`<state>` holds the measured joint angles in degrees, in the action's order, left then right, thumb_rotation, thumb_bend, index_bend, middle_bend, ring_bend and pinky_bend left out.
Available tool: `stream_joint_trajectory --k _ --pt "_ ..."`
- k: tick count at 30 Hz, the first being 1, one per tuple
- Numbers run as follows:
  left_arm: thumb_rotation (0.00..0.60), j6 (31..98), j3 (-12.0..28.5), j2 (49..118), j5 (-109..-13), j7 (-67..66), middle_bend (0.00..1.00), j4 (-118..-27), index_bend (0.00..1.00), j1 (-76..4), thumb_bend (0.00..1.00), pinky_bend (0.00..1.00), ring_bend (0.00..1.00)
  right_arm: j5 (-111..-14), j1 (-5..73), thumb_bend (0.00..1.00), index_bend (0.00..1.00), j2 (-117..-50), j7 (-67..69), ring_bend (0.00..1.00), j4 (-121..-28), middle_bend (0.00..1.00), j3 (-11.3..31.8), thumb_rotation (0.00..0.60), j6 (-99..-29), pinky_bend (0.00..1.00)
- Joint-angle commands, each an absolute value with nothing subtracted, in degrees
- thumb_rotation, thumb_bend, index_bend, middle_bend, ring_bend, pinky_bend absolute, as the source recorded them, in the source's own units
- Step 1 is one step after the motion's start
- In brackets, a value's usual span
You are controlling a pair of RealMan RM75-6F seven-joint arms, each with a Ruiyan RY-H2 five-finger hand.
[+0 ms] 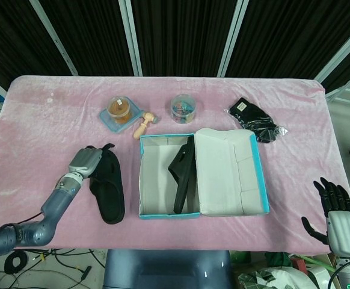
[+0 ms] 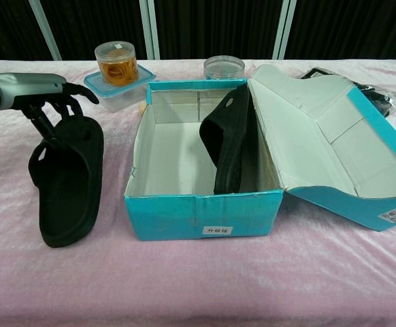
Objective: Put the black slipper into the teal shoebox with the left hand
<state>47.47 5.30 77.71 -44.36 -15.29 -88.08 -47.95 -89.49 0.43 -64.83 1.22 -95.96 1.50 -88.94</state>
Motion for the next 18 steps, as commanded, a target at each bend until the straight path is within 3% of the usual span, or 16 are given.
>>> stream_joint_trajectory --k 1,12,18 --pt "0.6 48.47 6.79 76.01 -50.71 -8.38 0.51 -89.02 0.15 -44.93 0.0 0.2 0.35 -89.5 0.36 0.23 0.0 -64.77 1.24 0.0 -95.98 0.02 1.52 0.6 -89.06 0.01" --pt "0.6 48.1 9.34 71.9 -75.02 25.12 0.52 -86.5 0.17 -39.99 0.0 0.23 0.36 -89.58 0.38 0.23 0.0 -64.64 1.34 0.0 -95.95 0.02 1.66 0.6 -89.07 0.01" --pt "0.6 49.1 9.51 70.96 -83.24 41.01 0.52 -84.39 0.18 -40.76 0.0 0.24 0.36 -89.58 0.26 0.23 0.0 -64.52 1.34 0.0 -96.04 0.02 1.7 0.6 -89.23 0.01"
